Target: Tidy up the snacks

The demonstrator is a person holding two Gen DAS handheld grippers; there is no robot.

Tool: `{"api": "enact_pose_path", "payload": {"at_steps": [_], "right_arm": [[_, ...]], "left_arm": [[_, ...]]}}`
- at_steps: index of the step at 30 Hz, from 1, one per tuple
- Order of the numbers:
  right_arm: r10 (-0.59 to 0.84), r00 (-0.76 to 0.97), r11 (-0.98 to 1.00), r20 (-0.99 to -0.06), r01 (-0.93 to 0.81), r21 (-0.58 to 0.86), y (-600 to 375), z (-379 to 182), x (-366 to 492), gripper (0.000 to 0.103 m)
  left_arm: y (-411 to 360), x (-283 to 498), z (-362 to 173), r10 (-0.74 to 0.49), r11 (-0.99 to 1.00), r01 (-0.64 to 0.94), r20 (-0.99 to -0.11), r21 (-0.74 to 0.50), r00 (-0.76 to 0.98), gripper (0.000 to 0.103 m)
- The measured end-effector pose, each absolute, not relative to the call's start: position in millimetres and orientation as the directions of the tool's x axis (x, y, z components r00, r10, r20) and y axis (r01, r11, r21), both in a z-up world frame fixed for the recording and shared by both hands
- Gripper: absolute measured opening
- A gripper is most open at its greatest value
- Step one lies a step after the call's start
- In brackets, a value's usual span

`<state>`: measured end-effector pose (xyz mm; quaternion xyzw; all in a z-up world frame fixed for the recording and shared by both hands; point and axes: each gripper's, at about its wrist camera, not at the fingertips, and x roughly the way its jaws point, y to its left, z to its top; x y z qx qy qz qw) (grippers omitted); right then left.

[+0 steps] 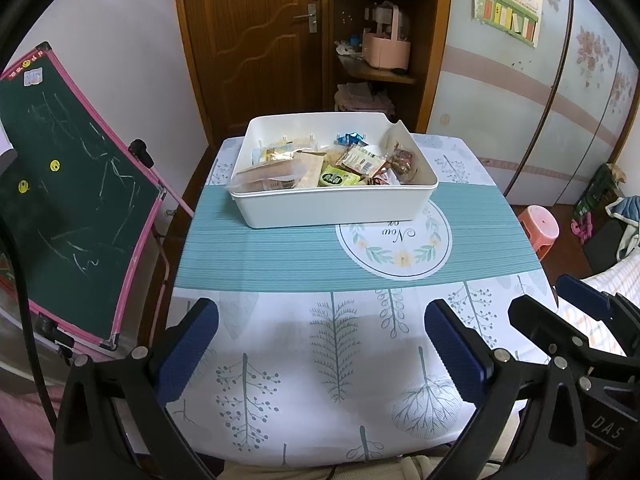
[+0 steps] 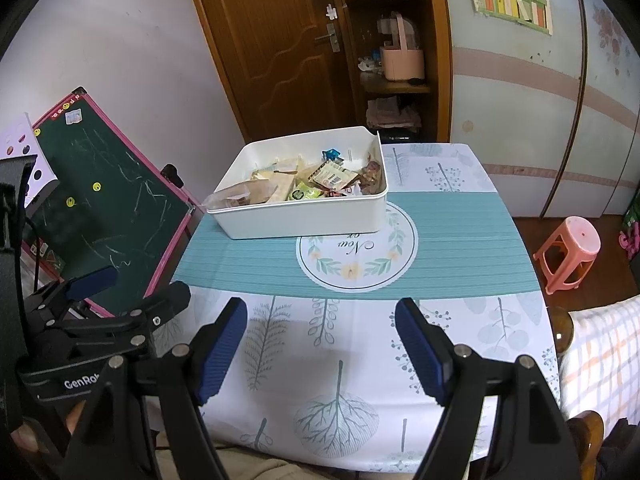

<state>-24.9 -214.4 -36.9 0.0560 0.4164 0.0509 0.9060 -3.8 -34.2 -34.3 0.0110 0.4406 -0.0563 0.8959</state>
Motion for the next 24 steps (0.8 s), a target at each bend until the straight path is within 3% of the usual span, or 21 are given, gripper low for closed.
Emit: {"api": "enact_pose_path", "payload": {"at_steps": [24], "right_arm": [[0.148,0.638,0.987,-0.756,-0.047,0.153,-217.7,-44.5,-23.9,0.077]], "left_arm": [[-33.9,-4.2,-43.1,-0.092,0.993,0.112,-0.802,-0.031,0.590,0.103]]}}
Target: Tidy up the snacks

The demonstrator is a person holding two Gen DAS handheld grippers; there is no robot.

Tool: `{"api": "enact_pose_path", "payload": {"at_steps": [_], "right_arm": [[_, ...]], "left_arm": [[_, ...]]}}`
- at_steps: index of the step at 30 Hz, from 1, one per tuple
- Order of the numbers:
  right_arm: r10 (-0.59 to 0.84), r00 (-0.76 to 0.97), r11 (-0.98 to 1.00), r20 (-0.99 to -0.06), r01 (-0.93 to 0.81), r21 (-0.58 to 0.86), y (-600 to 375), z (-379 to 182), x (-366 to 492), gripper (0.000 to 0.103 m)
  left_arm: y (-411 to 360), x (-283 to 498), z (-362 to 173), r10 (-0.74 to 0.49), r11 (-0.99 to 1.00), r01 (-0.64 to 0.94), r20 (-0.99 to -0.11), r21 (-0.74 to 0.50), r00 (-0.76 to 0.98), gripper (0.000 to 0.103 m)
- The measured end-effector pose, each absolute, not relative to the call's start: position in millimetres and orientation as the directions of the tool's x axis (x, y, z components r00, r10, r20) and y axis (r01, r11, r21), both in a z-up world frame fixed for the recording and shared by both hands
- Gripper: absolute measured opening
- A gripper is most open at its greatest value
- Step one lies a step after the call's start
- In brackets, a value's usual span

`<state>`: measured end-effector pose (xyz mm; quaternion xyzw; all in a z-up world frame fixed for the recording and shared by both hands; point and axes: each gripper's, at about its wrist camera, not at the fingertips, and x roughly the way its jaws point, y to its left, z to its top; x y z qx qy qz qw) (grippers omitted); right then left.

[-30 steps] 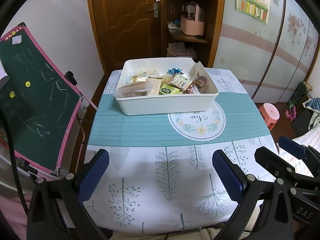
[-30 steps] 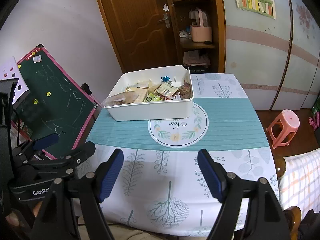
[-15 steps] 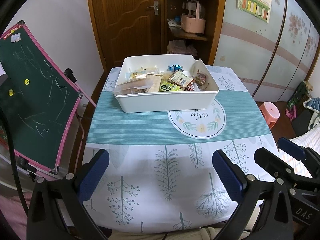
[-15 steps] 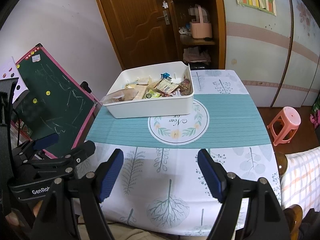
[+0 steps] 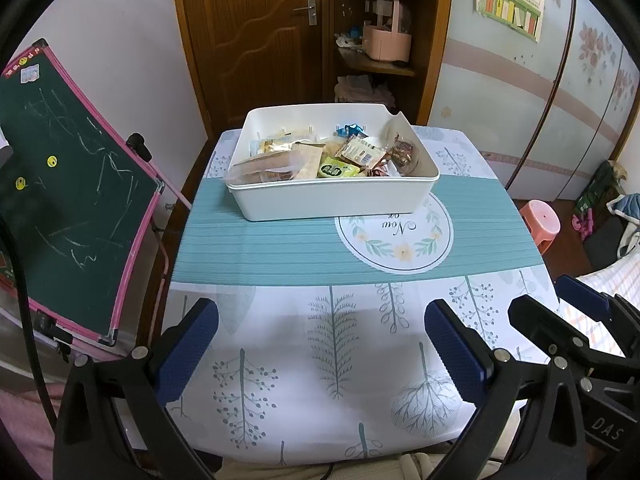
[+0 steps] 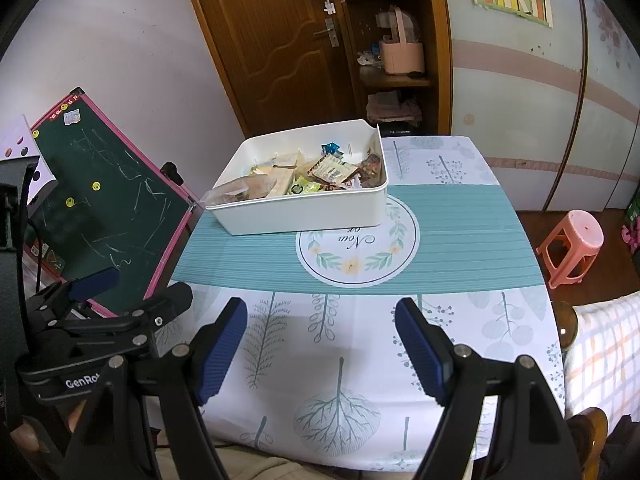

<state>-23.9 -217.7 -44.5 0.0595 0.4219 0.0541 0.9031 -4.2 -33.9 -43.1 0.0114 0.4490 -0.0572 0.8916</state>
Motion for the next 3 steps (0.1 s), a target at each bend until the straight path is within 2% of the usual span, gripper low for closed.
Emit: {"api": "enact_pose_path", "payload": {"at_steps": [3], "right_arm": [[0.149,0.637,0.987,-0.757,-0.048,0.154,-217.6,-45.8,-24.4,0.077]], "left_arm": [[-34.4,-4.6,-45.3,-0.089,0.993,0.111,-0.807,-0.029,0.584,0.103]]}}
